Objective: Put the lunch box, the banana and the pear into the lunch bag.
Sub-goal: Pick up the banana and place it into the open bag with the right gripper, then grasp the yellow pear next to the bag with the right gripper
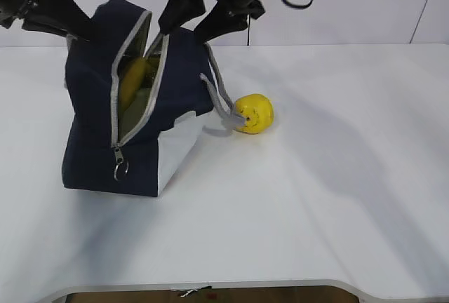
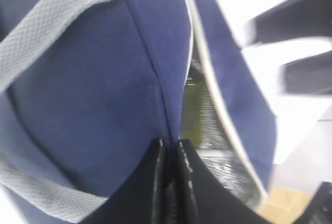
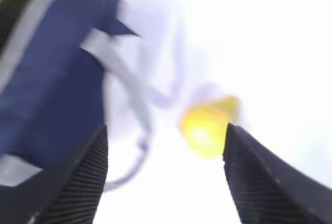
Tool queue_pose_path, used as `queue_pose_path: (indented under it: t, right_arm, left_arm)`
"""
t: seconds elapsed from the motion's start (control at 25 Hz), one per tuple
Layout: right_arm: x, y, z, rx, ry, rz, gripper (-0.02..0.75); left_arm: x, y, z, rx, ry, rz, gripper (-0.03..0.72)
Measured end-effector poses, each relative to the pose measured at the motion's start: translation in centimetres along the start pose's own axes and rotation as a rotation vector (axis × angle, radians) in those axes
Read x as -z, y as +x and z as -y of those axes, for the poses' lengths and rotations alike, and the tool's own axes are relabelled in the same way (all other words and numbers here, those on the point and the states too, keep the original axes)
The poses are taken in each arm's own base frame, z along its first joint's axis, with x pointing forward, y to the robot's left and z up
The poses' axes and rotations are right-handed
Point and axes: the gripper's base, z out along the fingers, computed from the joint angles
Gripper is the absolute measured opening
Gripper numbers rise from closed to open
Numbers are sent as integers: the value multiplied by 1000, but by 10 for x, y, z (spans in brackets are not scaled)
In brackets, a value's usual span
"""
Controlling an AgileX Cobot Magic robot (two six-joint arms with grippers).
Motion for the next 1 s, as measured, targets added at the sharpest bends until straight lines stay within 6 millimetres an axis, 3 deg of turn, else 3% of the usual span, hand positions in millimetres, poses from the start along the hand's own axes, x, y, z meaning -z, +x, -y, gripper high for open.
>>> queue_pose_path:
  t: [0.2, 0.32, 0.64, 1.0]
  right_arm:
    - [48, -2, -5, 56, 270, 24, 559]
    - [57, 3, 2, 52, 394, 1, 559]
    - [30, 26, 31, 2, 483, -145, 559]
    - [-24, 42, 67, -39, 478, -273, 559]
  left_arm:
    - [12, 2, -19, 25, -68, 2, 15]
    - [17, 3, -27, 40, -99, -1, 15]
    - [19, 4, -29, 66, -105, -2, 15]
    - [19, 4, -29, 86, -105, -1, 15]
